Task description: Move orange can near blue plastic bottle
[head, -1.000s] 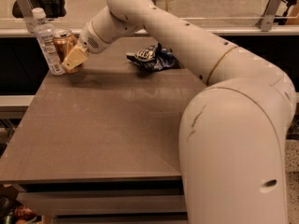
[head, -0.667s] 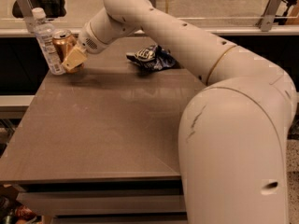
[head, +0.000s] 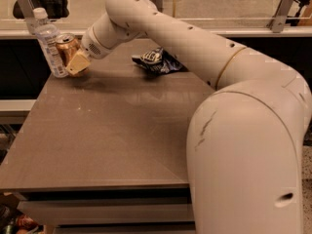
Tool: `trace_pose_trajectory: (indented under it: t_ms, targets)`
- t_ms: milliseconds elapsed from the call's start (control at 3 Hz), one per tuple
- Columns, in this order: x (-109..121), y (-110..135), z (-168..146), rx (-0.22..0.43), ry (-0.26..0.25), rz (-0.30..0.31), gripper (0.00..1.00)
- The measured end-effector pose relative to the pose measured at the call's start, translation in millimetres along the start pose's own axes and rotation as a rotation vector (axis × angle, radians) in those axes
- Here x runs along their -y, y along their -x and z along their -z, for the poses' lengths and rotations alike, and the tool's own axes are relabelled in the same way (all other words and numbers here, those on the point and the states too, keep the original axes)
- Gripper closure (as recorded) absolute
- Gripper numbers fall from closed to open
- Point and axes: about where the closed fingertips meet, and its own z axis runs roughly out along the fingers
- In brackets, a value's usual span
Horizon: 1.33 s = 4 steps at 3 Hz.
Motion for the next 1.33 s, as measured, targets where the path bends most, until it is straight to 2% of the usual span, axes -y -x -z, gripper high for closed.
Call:
trace_pose_trajectory:
  t_ms: [333,667,1333]
  targets:
    - [-0.5,-2.8,-1.0,-0.001,-0.008,-0.003,0.13]
    - [-0.7,-4.8,-0.5,-0.001,-0.012,-0.006,0.00]
    - [-3.1,-2.9,1.6,0.028,0.002,0.003,0.00]
